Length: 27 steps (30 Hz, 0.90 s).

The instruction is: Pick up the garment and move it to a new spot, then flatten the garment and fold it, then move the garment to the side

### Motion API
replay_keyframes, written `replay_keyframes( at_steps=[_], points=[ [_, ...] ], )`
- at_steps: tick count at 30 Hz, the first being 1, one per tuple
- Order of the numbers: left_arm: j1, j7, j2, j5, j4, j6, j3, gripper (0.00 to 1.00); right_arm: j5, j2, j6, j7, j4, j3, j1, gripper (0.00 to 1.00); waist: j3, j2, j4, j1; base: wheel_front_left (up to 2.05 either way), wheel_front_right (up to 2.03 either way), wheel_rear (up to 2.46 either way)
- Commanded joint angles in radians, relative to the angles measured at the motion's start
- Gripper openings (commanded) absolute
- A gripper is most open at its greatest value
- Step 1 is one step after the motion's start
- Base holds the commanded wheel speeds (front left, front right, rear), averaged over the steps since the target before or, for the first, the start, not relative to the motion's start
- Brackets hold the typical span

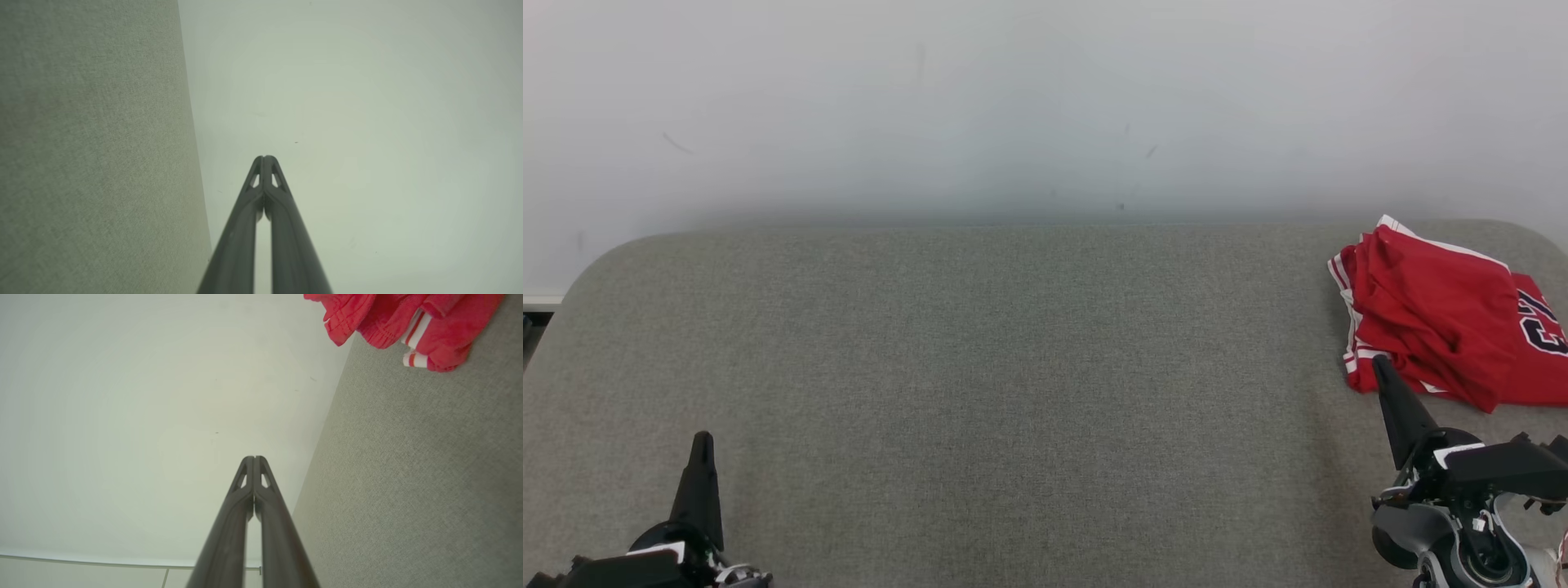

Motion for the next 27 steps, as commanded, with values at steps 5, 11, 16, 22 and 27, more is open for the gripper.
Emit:
replay_keyframes(
  at_steps=[5,11,16,22,27],
  points=[
    [-0.020,0.006,-0.001,-0.047,0.006,-0.010,0.009,0.00,0.040,0.001,0.000,0.011,0.003,-0.008,-0.017,0.00,0.003,0.0000,0.002,-0.0001,0.00,0.00,0.00],
    [-0.019,0.006,0.000,-0.042,0.005,-0.009,0.009,0.00,0.034,0.000,0.000,0.011,0.003,-0.008,-0.015,0.00,0.003,0.0000,0.002,-0.0001,0.00,0.00,0.00],
    [-0.019,0.006,0.000,-0.042,0.005,-0.009,0.009,0.00,0.034,0.000,0.000,0.011,0.003,-0.008,-0.015,0.00,0.003,0.0000,0.002,-0.0001,0.00,0.00,0.00],
    [-0.019,0.006,0.000,-0.042,0.005,-0.009,0.009,0.00,0.034,0.000,0.000,0.011,0.003,-0.008,-0.015,0.00,0.003,0.0000,0.002,-0.0001,0.00,0.00,0.00],
    [-0.019,0.006,0.000,-0.042,0.005,-0.009,0.009,0.00,0.034,0.000,0.000,0.011,0.003,-0.008,-0.015,0.00,0.003,0.0000,0.002,-0.0001,0.00,0.00,0.00]
  ],
)
